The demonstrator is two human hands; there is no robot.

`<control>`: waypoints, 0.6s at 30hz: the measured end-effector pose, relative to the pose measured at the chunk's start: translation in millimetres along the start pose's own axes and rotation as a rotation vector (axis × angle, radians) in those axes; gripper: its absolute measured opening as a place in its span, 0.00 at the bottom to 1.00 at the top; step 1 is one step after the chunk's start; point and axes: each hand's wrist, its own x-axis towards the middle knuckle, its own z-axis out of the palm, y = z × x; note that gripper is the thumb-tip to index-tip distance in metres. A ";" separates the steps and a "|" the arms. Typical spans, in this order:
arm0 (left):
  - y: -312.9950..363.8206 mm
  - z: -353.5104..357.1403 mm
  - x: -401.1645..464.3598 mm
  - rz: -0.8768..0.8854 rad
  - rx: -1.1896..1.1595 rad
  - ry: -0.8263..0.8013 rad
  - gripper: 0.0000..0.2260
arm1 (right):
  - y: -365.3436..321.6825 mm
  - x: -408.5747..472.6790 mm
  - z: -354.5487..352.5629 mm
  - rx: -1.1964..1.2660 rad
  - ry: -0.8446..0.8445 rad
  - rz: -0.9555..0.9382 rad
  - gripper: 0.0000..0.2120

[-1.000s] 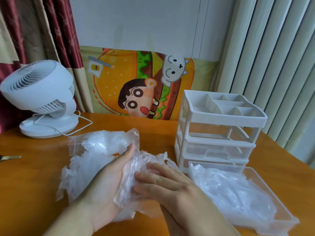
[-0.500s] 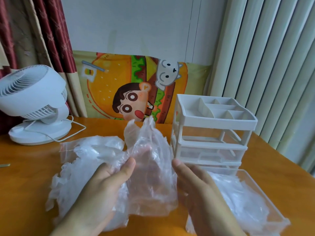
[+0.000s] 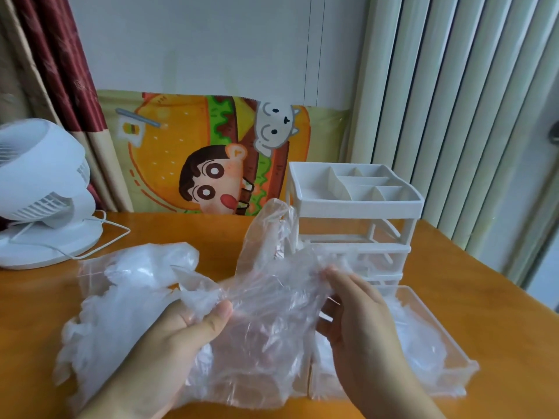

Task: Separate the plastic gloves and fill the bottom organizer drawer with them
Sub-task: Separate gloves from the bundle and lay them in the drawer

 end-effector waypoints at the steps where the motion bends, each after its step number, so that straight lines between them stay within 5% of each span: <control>1: 0.6 -1.8 -1.6 0.046 0.021 -0.037 0.24 | 0.0 -1.0 0.1 -0.003 -0.057 0.004 0.09; 4: 2.2 -0.2 3.8 0.017 0.021 -0.106 0.17 | 0.0 -2.7 -3.5 -0.061 -0.180 0.051 0.20; 8: -0.2 8.0 11.3 -0.057 -0.042 -0.087 0.15 | -0.8 -5.4 0.2 -0.246 -0.150 0.048 0.07; 11: -3.4 7.4 12.7 -0.091 -0.052 -0.072 0.12 | -0.3 -6.3 0.9 -0.293 -0.118 0.019 0.06; 16: -16.2 -3.6 20.3 0.000 0.111 -0.109 0.34 | -2.4 -8.3 4.2 -0.349 -0.102 0.008 0.10; 18: -16.4 -4.8 21.6 0.014 0.143 -0.135 0.30 | -4.3 -5.4 3.0 -0.327 -0.037 -0.039 0.15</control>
